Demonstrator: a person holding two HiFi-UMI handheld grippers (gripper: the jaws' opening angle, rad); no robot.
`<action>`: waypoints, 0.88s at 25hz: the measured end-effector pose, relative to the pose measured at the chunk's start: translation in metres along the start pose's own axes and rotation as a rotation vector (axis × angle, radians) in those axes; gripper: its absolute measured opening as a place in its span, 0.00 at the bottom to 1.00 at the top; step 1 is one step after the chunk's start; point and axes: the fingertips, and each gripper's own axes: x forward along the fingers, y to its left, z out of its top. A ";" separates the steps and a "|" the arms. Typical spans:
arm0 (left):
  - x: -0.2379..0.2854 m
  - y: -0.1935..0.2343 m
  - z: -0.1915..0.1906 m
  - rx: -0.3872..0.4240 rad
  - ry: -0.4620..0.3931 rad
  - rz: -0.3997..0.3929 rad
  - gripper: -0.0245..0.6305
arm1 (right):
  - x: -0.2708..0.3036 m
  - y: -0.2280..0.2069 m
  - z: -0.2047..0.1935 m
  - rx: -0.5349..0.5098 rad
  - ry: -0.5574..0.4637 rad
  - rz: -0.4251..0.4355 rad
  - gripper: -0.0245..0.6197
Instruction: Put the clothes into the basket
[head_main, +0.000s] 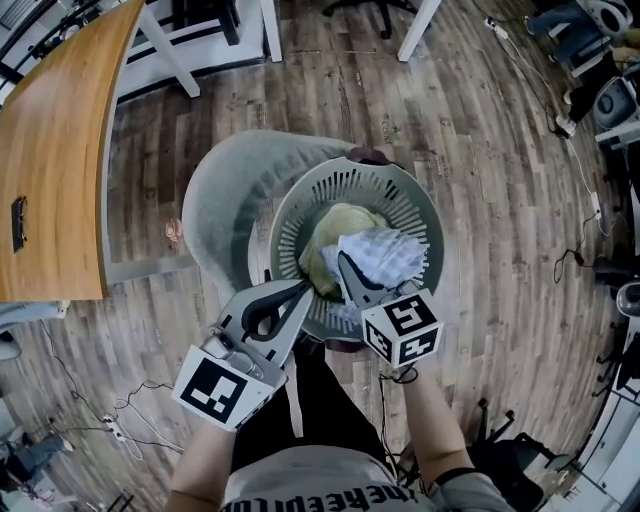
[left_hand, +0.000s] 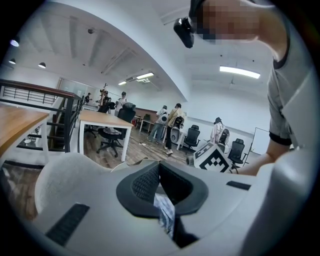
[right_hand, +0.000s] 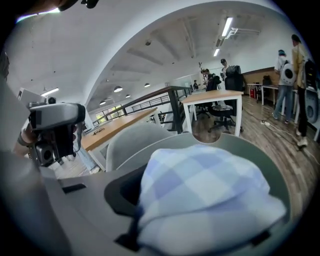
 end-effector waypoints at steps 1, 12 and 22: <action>0.000 0.001 -0.001 -0.003 0.002 -0.001 0.06 | 0.002 0.000 -0.005 0.001 0.017 -0.003 0.10; 0.001 0.003 -0.002 -0.010 -0.002 -0.017 0.06 | 0.012 0.009 -0.044 0.020 0.248 0.024 0.30; 0.006 0.004 -0.014 -0.003 0.024 -0.026 0.06 | 0.001 0.021 -0.062 -0.045 0.368 0.077 0.35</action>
